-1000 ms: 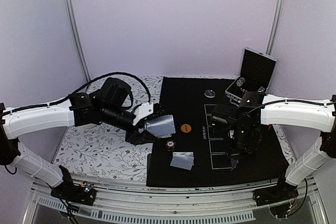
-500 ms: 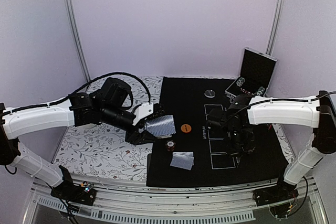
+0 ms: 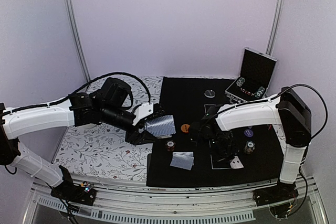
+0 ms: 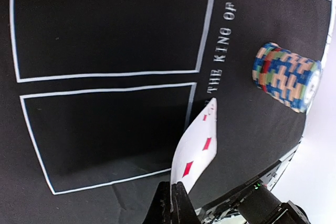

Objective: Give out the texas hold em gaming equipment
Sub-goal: Flop the poker card in the community card area.

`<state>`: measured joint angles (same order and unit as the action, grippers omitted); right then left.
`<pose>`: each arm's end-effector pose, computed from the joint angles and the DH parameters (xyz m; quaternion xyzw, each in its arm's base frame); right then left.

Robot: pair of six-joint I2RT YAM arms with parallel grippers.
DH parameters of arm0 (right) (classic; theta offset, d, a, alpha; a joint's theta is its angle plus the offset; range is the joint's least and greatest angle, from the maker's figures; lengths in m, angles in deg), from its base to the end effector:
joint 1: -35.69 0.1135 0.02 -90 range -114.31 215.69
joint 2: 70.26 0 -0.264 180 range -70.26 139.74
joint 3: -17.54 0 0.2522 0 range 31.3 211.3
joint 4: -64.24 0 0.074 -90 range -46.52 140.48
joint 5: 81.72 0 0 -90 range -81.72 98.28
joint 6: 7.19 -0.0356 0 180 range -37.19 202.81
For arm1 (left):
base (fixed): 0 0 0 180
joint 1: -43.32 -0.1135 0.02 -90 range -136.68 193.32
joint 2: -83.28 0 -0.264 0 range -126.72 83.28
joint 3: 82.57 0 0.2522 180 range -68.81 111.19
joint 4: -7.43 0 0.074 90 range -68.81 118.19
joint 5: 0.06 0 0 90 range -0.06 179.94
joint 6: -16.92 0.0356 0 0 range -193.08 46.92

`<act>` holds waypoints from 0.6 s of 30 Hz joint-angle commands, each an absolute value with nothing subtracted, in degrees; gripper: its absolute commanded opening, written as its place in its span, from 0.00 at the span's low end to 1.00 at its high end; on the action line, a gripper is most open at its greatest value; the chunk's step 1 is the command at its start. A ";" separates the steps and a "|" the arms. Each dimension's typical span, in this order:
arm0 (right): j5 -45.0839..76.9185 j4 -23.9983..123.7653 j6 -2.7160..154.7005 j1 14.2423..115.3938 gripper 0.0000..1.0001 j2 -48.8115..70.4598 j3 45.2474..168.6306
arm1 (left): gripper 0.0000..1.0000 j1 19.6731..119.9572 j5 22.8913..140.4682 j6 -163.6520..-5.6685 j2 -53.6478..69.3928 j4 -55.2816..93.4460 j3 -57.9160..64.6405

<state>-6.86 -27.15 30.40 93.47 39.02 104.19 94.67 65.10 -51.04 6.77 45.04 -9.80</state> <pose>0.1656 0.2453 0.1667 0.0728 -0.9672 0.2429 0.0124 0.1694 -0.2357 0.2835 0.6028 0.6606 -0.2914 0.3396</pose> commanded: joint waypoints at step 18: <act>6.70 -10.49 30.24 89.80 0.03 36.87 96.62 | 0.58 95.17 64.36 -51.11 7.69 44.44 -8.95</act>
